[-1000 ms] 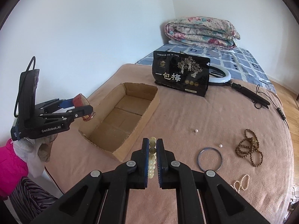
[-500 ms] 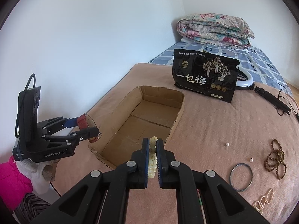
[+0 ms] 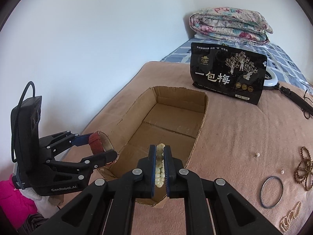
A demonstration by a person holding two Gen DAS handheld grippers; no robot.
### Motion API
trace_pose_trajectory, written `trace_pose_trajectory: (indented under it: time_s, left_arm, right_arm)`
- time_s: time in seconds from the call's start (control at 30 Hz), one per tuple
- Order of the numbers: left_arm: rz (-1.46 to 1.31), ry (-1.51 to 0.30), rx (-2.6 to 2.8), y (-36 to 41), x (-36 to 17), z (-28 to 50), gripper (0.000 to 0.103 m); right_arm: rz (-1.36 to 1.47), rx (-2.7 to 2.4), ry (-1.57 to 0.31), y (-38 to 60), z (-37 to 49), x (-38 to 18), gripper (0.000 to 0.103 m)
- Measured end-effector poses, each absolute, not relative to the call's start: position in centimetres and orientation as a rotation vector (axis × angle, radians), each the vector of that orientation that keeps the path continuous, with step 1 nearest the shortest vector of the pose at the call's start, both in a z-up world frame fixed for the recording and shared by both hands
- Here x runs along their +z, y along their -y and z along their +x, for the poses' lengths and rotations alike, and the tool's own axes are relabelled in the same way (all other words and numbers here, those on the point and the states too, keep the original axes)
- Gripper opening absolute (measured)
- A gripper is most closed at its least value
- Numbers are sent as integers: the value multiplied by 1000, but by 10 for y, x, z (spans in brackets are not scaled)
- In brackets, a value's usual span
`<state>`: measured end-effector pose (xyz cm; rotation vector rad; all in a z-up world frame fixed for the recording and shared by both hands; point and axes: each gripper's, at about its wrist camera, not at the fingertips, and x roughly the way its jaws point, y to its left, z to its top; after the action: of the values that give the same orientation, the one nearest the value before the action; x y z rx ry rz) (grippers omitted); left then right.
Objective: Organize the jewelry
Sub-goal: 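Carry watch in left gripper while right gripper carries bracelet over cardboard box, then open left gripper dropping watch into box while right gripper releases bracelet there, then move left tool to jade pendant while right tool moves to pearl necklace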
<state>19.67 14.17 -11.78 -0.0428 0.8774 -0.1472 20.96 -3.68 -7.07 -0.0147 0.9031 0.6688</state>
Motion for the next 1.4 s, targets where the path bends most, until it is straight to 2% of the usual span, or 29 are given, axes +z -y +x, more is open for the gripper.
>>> trace_pose_trajectory:
  time_s: [0.07,0.1,0.13,0.17,0.87,1.03,1.4]
  left_arm:
    - [-34,-880,-131,-141,-118,198,64]
    - [-37,-885,-132,-142,-118,198,65]
    - [-45,-887,-132,-143,-119,198,68]
    - [-49,-885,-129,-143,-118,198,70]
    - [-57,-780,-101,-128,-82,185,70]
    - [-47,-761,-128,-110,-75,184,70]
    - [-13,-761,-217,-55,-71,188,70]
  right_arm:
    - [-12,681,-912,36,212,-72,8]
    - [-11,681,-916,36,212,-73,17]
    - [-9,673,-913,37,212,-72,35]
    - [-6,662,-903,38,211,-71,39]
    - [-5,525,-833,114,198,-43,41]
    - [-6,481,-801,136,193,-34,51]
    - [4,363,-780,203,188,-36,65]
